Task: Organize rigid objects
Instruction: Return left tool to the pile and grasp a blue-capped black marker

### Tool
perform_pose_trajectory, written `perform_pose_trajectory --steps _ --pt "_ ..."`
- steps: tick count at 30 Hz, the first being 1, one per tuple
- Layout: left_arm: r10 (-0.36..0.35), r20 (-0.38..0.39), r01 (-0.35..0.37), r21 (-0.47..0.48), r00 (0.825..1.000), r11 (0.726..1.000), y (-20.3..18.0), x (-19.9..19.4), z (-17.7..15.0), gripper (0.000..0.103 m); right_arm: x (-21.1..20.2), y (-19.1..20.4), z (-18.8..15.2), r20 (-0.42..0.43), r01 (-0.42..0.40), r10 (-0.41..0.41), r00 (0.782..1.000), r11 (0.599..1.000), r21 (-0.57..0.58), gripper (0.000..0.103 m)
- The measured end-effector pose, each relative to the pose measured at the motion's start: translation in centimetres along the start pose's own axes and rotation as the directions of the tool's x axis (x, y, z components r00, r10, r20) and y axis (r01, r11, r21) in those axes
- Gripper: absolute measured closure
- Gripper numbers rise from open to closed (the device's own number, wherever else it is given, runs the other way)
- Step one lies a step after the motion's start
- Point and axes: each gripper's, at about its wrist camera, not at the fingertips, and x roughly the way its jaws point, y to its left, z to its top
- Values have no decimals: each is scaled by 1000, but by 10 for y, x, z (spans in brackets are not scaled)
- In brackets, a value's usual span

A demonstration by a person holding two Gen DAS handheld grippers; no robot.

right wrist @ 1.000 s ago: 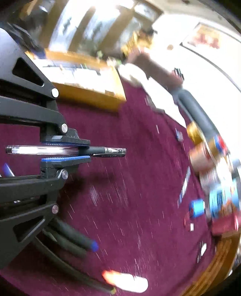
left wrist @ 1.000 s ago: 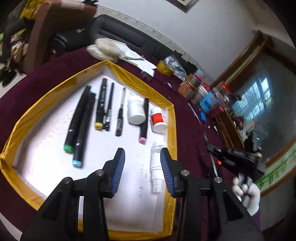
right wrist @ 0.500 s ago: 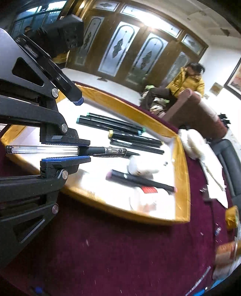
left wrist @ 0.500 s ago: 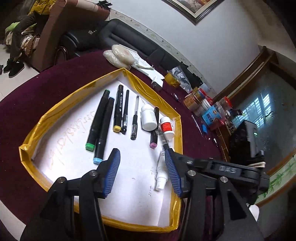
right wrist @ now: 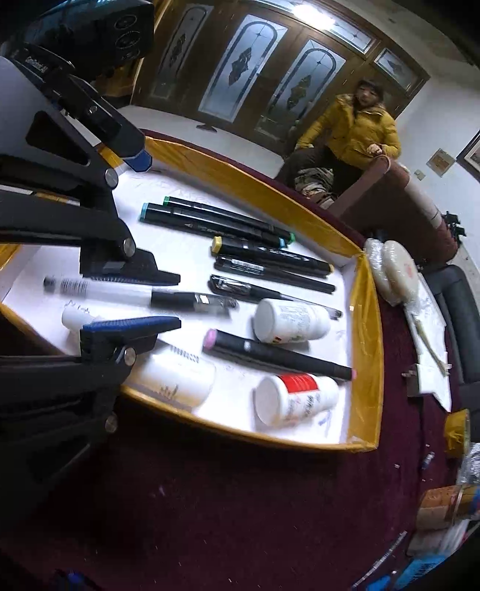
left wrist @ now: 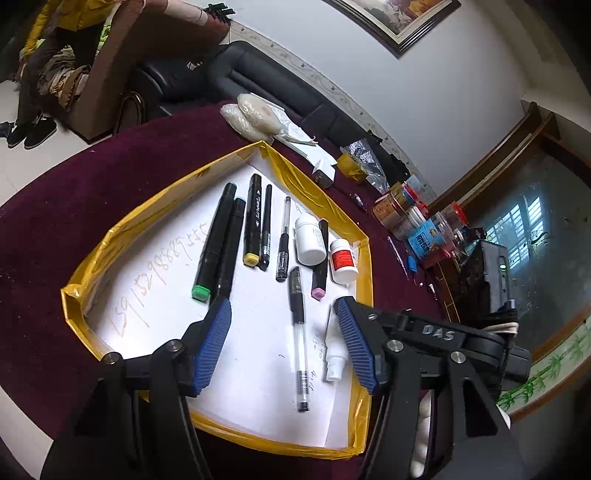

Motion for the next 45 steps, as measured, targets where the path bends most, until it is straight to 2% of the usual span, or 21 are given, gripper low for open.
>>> perform_pose_trajectory --steps 4,5,7,8,9,10,11,14,16,20,23,26,28,30,32,33,35,39,42,45 --pt "-7 -6 7 16 1000 1000 -8 1 -3 44 -28 -9 1 87 -34 36 996 999 -23 86" --pt "-10 -6 10 28 1000 1000 -12 0 -4 44 -42 -13 -2 133 -22 28 991 999 -48 85" --pt "-22 0 22 70 1000 997 -24 -1 -6 43 -68 -22 -7 228 24 -3 974 996 -89 78" --pt "-28 3 27 102 1000 994 -32 -2 -7 43 -85 -30 -12 282 52 -21 959 993 -103 63" --pt "-33 5 32 125 999 992 -39 -2 -8 40 -101 -42 -16 331 83 -45 942 991 -102 43" --pt "-43 4 42 153 999 987 -48 -1 -11 40 -114 -53 -19 371 118 -78 925 989 -86 35" --pt "-53 -2 53 182 999 982 -57 1 -14 40 -133 -74 -24 424 167 -133 896 985 -43 29" --pt "-76 -44 84 246 996 966 -83 11 -23 39 -164 -131 -27 465 226 -241 852 970 89 29" --pt "-85 -91 108 294 992 950 -105 23 -34 39 -180 -181 -31 465 230 -307 831 949 216 29" --pt "-69 -185 135 374 980 917 -143 51 -59 40 -203 -256 -43 471 224 -407 783 890 397 29" --pt "-40 -250 149 437 967 887 -171 74 -81 40 -209 -288 -53 478 201 -430 766 866 457 29" --pt "6 -284 145 508 959 849 -197 94 -101 40 -212 -309 -60 493 189 -440 751 858 478 29" --pt "32 -299 144 547 954 824 -213 109 -110 40 -207 -317 -65 497 181 -443 746 853 489 29" --pt "47 -304 146 580 952 801 -227 121 -118 40 -208 -328 -69 492 137 -412 767 854 502 29" --pt "64 -302 142 613 951 777 -240 134 -123 40 -213 -327 -73 516 112 -398 759 860 498 29" --pt "73 -303 141 625 950 768 -245 141 -125 40 -213 -327 -75 517 104 -388 763 863 494 29" --pt "87 -311 138 634 946 761 -251 156 -126 40 -211 -328 -76 512 95 -372 775 868 487 29" --pt "118 -313 128 663 943 738 -259 177 -133 40 -209 -331 -78 514 75 -352 782 872 483 29" --pt "142 -323 119 668 935 735 -257 186 -137 40 -208 -336 -79 514 50 -336 789 869 492 29" --pt "136 -317 120 668 939 734 -254 185 -135 40 -207 -340 -81 512 29 -326 795 863 504 29"
